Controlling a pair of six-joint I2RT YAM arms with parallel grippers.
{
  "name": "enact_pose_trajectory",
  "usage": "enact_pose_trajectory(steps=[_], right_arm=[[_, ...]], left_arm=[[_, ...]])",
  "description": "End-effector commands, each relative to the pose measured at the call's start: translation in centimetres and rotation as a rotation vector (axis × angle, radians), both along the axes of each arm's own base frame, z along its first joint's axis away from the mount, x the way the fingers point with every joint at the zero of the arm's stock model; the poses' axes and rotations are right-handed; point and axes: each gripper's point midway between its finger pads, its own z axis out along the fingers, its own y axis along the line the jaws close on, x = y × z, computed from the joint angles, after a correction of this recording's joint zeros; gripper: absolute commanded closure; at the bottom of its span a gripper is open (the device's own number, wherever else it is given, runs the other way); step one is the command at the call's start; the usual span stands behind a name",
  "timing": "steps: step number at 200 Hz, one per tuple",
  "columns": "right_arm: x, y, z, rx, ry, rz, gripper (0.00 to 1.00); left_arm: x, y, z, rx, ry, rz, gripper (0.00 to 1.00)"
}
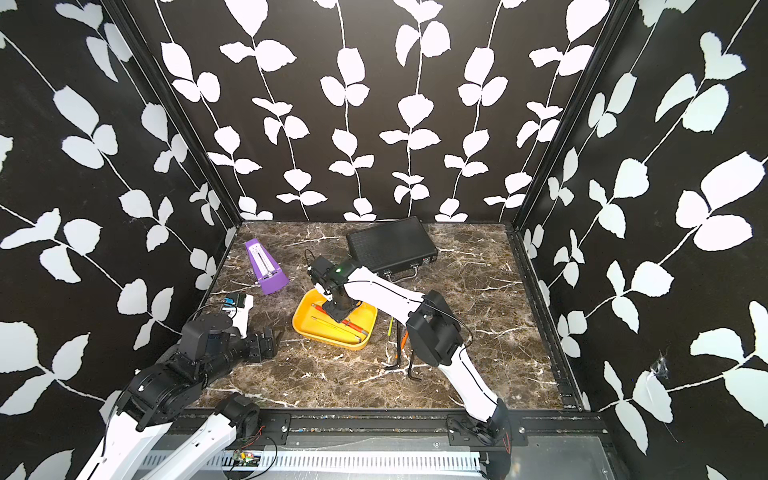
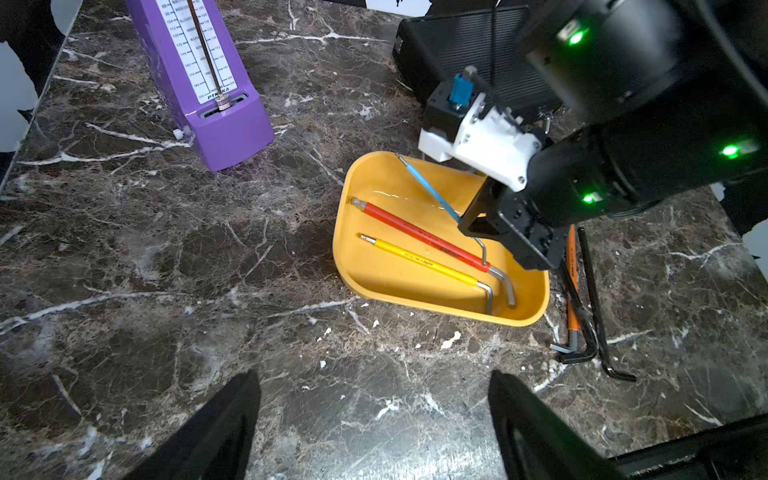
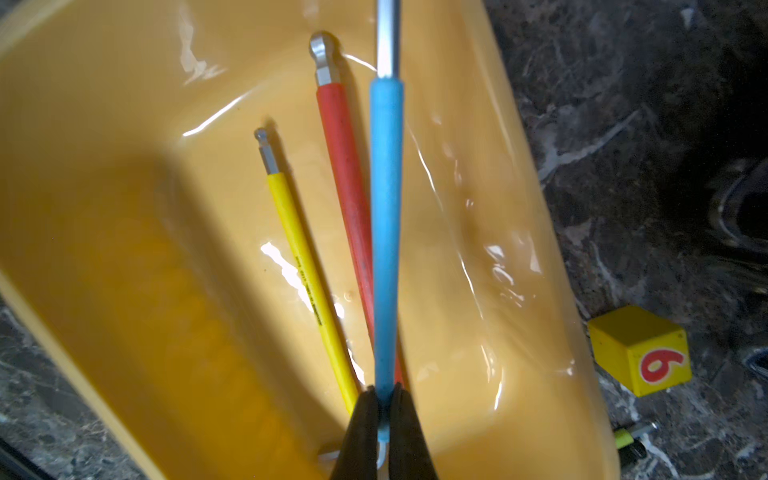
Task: Put the hex key on the desktop into the storage box
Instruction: Place the Allen key in the storage box.
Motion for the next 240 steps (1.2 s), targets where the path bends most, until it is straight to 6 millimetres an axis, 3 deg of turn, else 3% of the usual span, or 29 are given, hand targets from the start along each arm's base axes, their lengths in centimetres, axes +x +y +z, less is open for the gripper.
enact_pose_trajectory(steps=[1,27,83,184,213,240], right_arm=[[-0.6,0.3,0.1,-0.047,-0.023,0.05,1.0],[-1.3,-0.4,-1.3,-0.119,-0.023,0.083,1.0],[-2.5,-0.3,-2.1,-0.184,-0.043,0.154,1.0],[-2.7,-0.8,-3.3,-0.254,-0.041,0.168,1.0],[-2.4,-0.5,-1.7,-0.223,-0.068,0.15,0.8],[-2.0,-0.4,0.5,-0.189,-0.103,0.119,0.73]], left_arm=[[0.1,-0.3,0.1,-0.009,-0.015,-0.01,0.13],[0.2,-0.3,0.1,-0.009,-0.013,-0.01,0.13],[0.2,-0.3,0.1,-0.009,-0.013,-0.011,0.13],[0.1,-0.3,0.1,-0.01,-0.015,-0.009,0.13],[0.1,-0.3,0.1,-0.009,-0.015,-0.011,0.13],[0.1,-0.3,0.1,-0.011,-0.013,-0.012,0.13]])
